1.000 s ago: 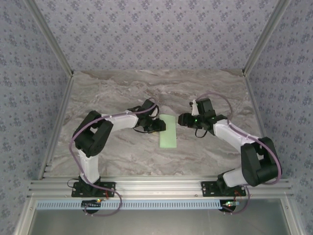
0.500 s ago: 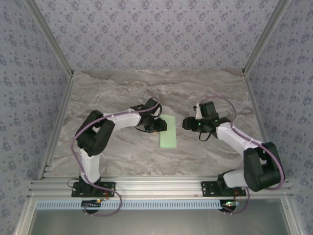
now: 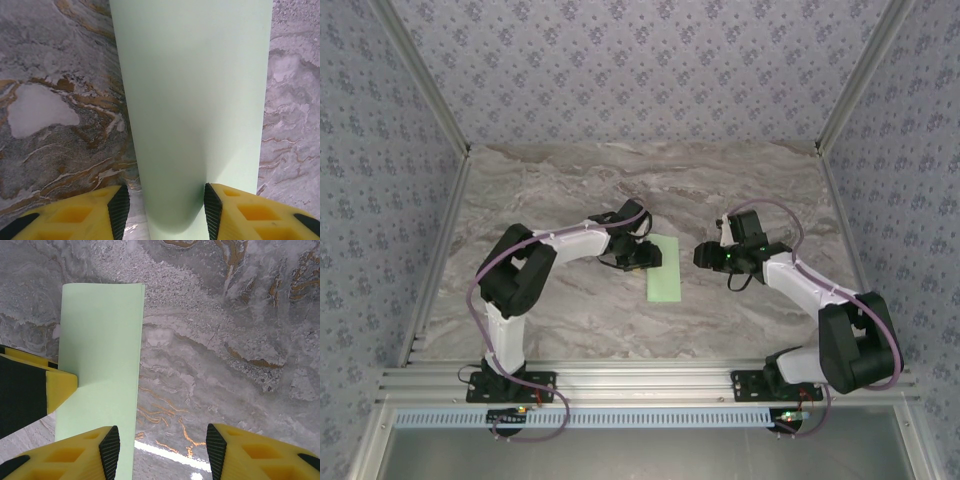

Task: Fold a paper plane with a square sheet of paper (fold left side to right side)
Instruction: First fold in half a square sheet of paper at the center of the table.

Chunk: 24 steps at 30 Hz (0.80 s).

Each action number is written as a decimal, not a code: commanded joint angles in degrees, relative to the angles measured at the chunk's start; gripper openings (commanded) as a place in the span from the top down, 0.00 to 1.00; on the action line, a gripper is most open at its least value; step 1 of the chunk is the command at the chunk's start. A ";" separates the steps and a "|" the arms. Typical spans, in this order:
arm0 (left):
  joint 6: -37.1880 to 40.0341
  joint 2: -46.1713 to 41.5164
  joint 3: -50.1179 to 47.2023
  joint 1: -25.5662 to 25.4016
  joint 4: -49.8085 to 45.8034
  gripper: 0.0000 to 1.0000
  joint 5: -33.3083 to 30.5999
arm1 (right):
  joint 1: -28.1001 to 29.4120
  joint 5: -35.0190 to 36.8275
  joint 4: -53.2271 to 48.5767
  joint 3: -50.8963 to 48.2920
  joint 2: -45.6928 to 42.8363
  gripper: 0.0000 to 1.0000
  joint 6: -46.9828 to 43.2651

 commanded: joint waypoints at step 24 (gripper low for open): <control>1.71 5.21 2.59 -1.75 -3.72 0.52 -1.13 | 0.53 -1.88 1.05 -1.55 0.61 0.48 0.81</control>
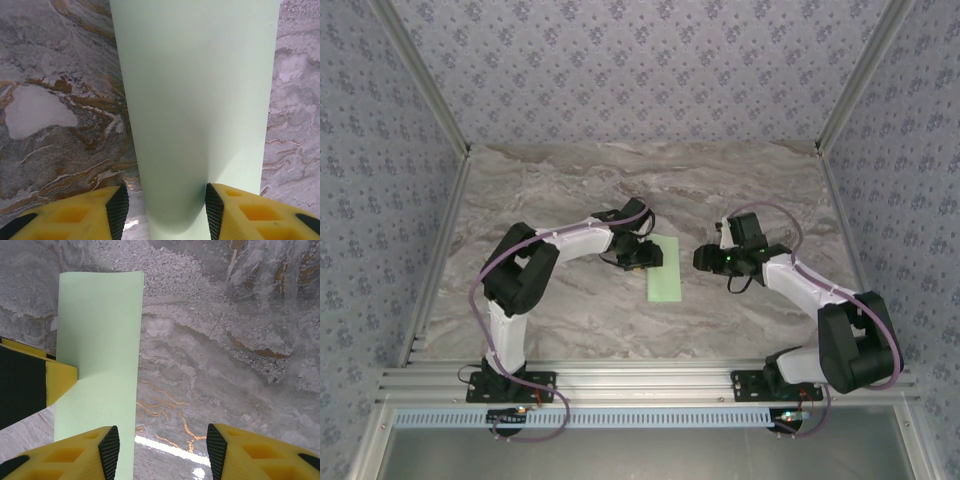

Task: Fold a paper plane with a square sheet of paper (fold left side to right side)
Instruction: First fold in half a square sheet of paper at the center of the table.

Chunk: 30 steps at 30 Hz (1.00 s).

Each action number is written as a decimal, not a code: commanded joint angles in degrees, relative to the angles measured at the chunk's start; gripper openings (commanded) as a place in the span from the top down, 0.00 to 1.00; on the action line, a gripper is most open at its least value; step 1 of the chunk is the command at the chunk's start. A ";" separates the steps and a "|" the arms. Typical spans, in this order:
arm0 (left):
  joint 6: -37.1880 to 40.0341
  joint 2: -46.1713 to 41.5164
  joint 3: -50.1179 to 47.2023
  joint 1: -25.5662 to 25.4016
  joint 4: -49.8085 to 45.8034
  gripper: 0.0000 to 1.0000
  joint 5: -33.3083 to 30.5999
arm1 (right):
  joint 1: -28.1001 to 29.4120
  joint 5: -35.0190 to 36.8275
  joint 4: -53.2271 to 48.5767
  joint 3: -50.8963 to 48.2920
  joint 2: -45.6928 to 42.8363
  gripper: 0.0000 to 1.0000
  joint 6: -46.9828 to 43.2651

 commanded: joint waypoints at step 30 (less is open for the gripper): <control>2.50 4.24 0.22 -1.53 -1.48 0.52 -1.17 | 2.13 -0.83 1.09 0.11 2.20 0.48 0.89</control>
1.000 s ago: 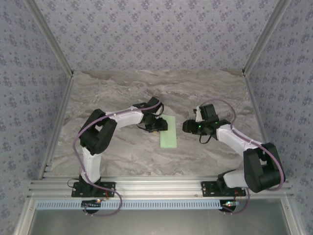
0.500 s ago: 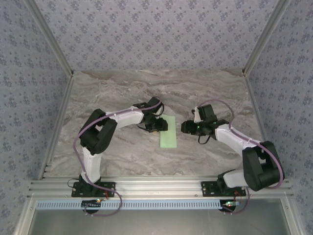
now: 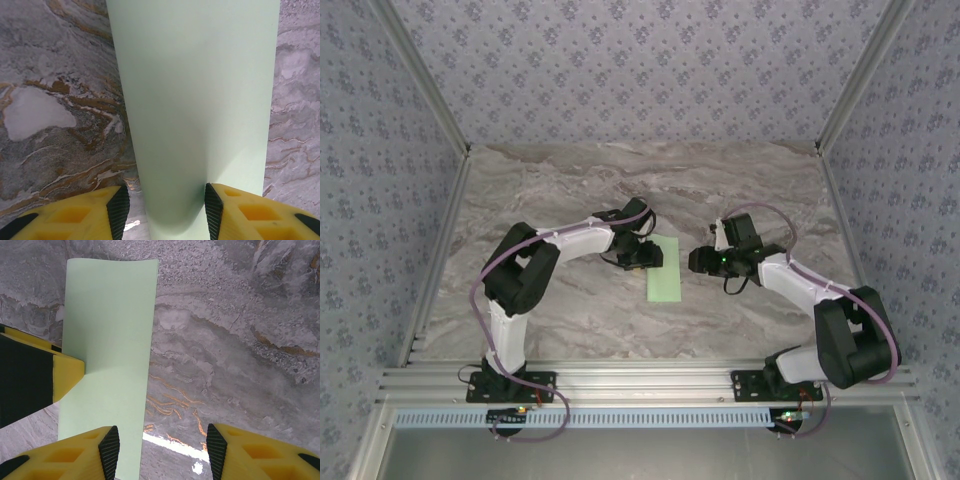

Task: Fold a paper plane with a square sheet of paper (fold left side to right side)
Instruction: First fold in half a square sheet of paper at the center of the table.

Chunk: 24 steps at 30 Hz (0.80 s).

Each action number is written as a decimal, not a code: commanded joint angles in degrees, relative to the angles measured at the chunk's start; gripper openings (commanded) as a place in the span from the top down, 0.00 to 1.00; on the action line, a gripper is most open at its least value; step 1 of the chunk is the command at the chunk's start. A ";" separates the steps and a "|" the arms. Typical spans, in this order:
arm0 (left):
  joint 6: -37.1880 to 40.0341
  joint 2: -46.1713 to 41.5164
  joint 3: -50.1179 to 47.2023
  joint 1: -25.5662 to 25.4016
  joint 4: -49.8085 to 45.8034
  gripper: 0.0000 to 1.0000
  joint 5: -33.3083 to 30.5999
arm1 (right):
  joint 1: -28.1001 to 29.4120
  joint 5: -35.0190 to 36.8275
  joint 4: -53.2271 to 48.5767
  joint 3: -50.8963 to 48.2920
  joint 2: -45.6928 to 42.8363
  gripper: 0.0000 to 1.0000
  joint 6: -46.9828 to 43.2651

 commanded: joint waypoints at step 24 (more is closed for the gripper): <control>1.12 3.61 -0.68 -1.42 -0.64 0.57 -1.15 | 0.61 -0.04 0.10 -0.21 0.73 0.48 0.74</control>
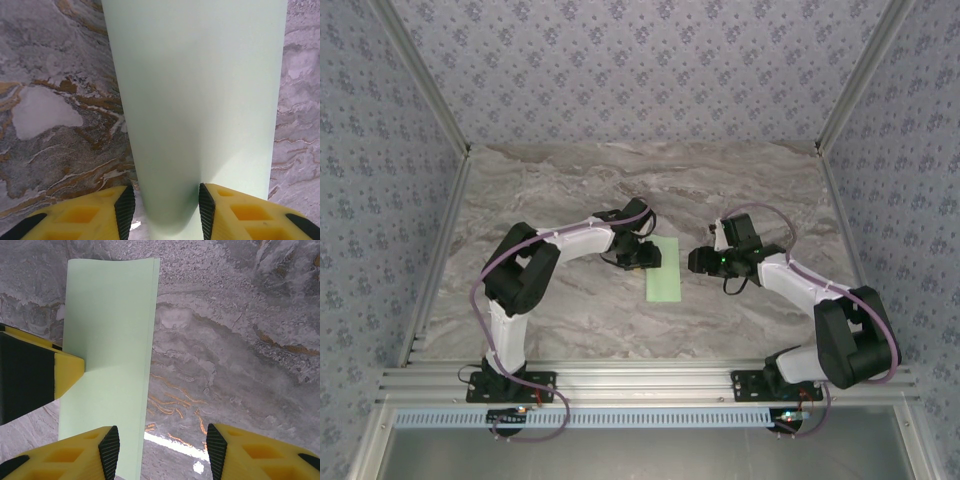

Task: Fold a paper plane with a square sheet of paper (fold left side to right side)
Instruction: First fold in half a square sheet of paper at the center of the table, then hold the square sheet of paper at the center of the table.

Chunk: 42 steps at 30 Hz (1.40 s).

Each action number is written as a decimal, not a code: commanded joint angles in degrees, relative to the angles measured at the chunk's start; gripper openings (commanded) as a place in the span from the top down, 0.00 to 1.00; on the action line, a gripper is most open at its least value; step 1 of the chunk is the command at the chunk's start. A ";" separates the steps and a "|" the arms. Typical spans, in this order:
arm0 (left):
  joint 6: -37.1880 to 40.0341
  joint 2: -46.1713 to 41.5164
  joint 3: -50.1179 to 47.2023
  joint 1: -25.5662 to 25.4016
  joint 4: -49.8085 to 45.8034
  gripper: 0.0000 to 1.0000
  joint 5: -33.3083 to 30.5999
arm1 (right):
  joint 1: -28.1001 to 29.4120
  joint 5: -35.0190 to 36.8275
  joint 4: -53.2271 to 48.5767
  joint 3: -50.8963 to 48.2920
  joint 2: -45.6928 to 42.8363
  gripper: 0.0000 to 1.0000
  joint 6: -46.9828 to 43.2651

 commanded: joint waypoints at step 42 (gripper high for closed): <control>1.03 3.96 -0.20 -1.51 -0.19 0.52 0.09 | 1.53 -14.05 15.19 1.84 16.51 0.87 8.23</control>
